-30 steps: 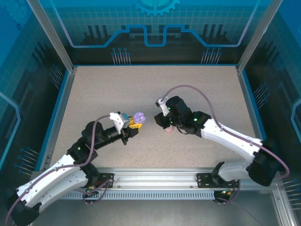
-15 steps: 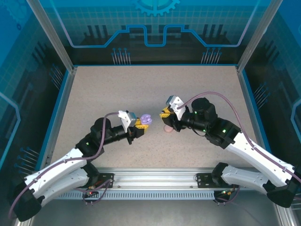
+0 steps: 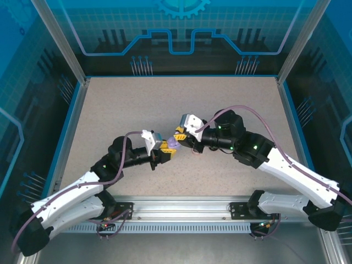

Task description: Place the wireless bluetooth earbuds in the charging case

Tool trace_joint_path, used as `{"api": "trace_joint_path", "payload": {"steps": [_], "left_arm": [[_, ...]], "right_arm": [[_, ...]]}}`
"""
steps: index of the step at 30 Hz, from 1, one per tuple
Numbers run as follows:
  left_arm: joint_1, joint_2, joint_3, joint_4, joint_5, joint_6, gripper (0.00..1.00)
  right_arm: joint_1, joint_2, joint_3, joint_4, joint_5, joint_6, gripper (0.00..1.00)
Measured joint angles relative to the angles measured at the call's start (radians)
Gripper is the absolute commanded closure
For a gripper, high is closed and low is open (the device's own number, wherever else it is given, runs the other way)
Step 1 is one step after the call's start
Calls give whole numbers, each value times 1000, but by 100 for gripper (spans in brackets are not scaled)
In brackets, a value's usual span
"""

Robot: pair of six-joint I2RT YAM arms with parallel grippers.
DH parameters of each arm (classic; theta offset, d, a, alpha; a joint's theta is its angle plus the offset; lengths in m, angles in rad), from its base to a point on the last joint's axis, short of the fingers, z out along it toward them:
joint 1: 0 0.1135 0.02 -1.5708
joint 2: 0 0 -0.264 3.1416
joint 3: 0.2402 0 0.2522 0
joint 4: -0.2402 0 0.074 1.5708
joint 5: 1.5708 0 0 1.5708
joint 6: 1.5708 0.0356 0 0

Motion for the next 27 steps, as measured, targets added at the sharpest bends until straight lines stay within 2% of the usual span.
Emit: {"api": "trace_joint_path", "payload": {"steps": [27], "left_arm": [[0,3,19,-1,8,0,93]], "right_arm": [[47,79,3,-30,37,-74,78]]}}
